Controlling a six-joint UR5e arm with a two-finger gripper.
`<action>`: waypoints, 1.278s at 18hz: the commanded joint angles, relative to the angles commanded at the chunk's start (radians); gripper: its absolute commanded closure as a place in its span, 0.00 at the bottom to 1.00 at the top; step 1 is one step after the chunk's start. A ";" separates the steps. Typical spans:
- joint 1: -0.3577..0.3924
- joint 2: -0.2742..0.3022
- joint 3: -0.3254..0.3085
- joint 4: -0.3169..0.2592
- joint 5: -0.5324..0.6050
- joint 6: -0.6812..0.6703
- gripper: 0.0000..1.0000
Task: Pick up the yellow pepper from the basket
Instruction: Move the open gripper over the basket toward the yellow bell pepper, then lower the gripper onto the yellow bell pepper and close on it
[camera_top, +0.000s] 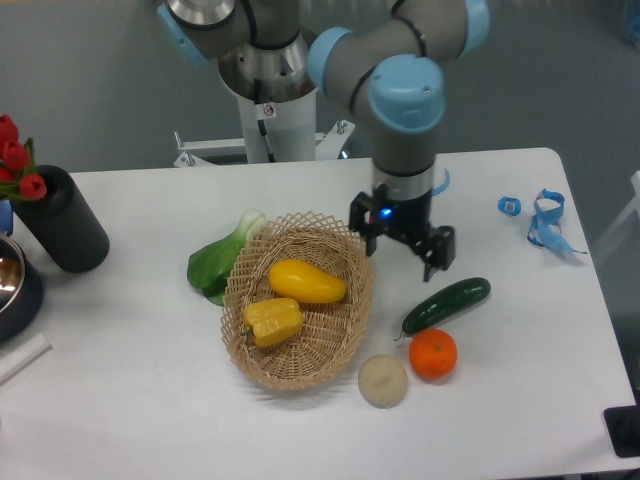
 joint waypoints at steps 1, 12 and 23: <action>-0.021 -0.011 0.006 0.006 0.000 0.000 0.00; -0.209 -0.077 -0.018 -0.037 0.003 0.011 0.00; -0.210 -0.103 -0.026 -0.046 0.008 0.015 0.00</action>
